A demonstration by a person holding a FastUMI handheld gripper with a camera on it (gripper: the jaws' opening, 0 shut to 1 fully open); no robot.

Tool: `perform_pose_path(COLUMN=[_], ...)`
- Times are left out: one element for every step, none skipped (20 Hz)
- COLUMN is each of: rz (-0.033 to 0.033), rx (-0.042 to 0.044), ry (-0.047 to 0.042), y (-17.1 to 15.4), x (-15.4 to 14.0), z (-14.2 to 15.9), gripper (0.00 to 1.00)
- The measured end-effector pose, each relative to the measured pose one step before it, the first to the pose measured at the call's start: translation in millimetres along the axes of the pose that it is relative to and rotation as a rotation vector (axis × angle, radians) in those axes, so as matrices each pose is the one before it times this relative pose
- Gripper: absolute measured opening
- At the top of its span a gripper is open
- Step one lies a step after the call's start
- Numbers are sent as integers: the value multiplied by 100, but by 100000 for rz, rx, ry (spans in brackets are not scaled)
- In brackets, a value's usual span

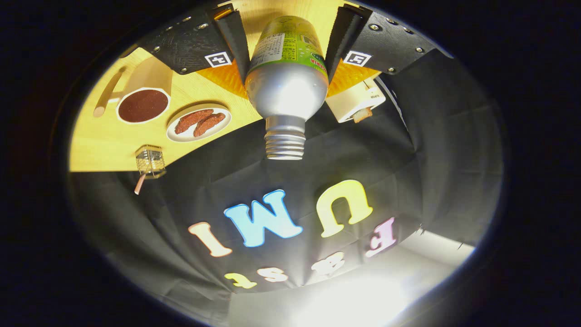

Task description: Take the bottle from table, then pour the juice into the cup, finally place the bottle on the coaster

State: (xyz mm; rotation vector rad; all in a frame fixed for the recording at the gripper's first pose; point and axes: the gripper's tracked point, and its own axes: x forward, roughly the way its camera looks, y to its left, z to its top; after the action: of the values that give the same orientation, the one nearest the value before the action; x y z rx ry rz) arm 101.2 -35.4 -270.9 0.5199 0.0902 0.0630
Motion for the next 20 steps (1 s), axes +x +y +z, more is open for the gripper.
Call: perform_pose_path(rz=[976, 1381, 1060, 517, 193, -453, -803, -1030, -871, -638, 108, 618, 258, 47, 180, 76, -32, 160, 413, 689], rx=[5852, 6196, 6145, 5725, 5220, 4604, 3784, 2953, 2286, 2897, 3560, 4571, 4768, 4392, 3557, 2514, 2034, 2020, 2192, 2179], ry=[-727, -961, -887, -976, -810, -690, -229, -70, -213, -613, -1016, -1011, -1036, -880, -858, -751, -677, -430, -511, -202], y=[-154, 58, 37, -158, -76, -276, -264, -392, -170, -138, -90, -35, -5, -106, 67, 23, -191, -169, 72, 116], x=[189, 178, 158, 92, 40, 73, 79, 0, -113, -84, -126, 159, -132, -91, -52, 7, 22, 184, -22, 190], z=[316, 425, 293, 238, 166, 141, -78, 31, 22, 230, 147, 254, 116, 184, 251, 192, 130, 109, 117, 23], gripper=[75, 75, 75, 75, 75, 75, 74, 75, 75, 75, 75, 74, 74, 74, 74, 74, 74, 74, 74, 74])
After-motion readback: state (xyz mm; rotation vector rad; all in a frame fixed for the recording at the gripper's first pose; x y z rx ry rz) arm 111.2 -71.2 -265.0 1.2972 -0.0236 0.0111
